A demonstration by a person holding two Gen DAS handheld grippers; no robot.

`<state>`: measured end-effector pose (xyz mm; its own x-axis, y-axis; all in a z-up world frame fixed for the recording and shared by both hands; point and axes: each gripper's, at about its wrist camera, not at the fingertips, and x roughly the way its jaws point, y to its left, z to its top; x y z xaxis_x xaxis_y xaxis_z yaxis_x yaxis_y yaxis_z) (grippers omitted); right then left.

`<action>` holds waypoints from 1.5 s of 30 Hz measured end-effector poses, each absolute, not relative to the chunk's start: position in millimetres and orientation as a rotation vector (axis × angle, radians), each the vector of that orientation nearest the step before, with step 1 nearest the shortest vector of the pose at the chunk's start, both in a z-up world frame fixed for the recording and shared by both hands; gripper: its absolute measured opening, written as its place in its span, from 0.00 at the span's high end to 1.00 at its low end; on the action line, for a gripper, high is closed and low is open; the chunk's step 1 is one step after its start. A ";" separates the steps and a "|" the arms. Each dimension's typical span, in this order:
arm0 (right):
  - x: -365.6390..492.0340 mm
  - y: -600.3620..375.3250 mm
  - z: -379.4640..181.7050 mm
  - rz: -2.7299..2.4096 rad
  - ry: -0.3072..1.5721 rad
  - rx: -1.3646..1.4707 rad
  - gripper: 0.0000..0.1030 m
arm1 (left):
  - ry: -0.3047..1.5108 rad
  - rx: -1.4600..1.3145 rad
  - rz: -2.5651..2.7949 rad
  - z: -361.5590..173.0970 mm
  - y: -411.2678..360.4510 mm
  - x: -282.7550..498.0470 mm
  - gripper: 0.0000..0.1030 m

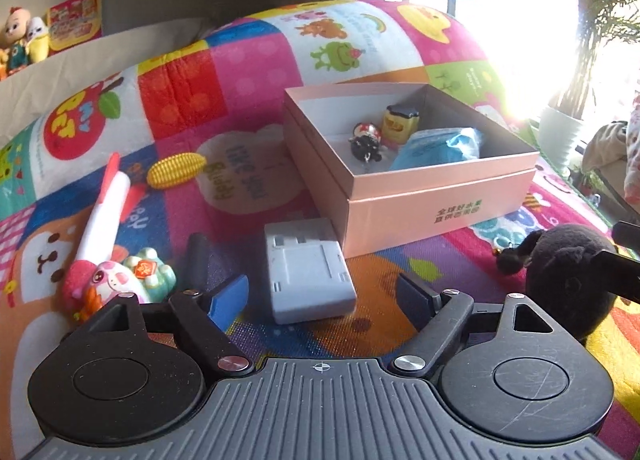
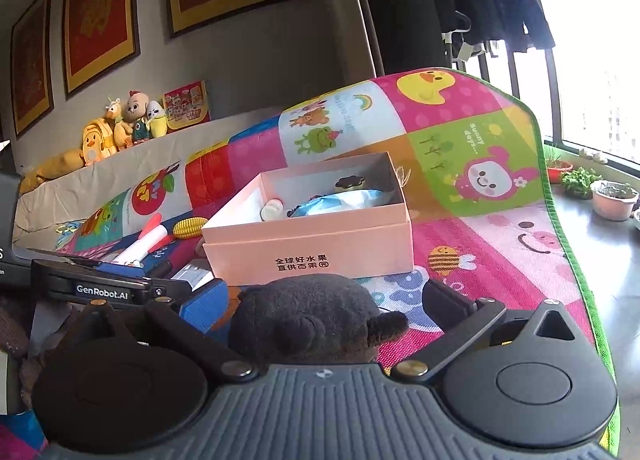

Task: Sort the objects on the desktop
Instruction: 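Carry the black plush toy with the right tool while the left tool reaches the white plastic case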

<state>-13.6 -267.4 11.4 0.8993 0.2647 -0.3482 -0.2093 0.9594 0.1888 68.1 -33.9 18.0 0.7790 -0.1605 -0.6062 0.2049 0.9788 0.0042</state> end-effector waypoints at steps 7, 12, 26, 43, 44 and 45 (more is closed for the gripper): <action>-7.8 -270.3 10.2 0.237 0.413 0.173 0.00 | 0.653 0.101 -0.187 12.7 -39.5 77.7 0.42; -6.5 -272.5 9.0 0.229 0.426 0.192 0.00 | 0.673 0.111 -0.241 16.7 -33.0 46.6 0.43; -4.2 -270.8 8.8 0.220 0.440 0.189 0.00 | 0.666 0.247 -0.080 13.2 10.1 -5.1 0.20; -3.2 -274.4 6.9 0.228 0.450 0.221 0.00 | 0.712 0.070 -0.264 13.6 -37.5 32.3 0.03; -3.2 -274.5 6.9 0.228 0.449 0.221 0.00 | 0.708 0.103 -0.242 11.1 -44.2 36.6 0.02; -3.2 -274.5 6.7 0.228 0.449 0.222 0.00 | 0.709 0.125 -0.223 8.2 -49.2 42.3 0.02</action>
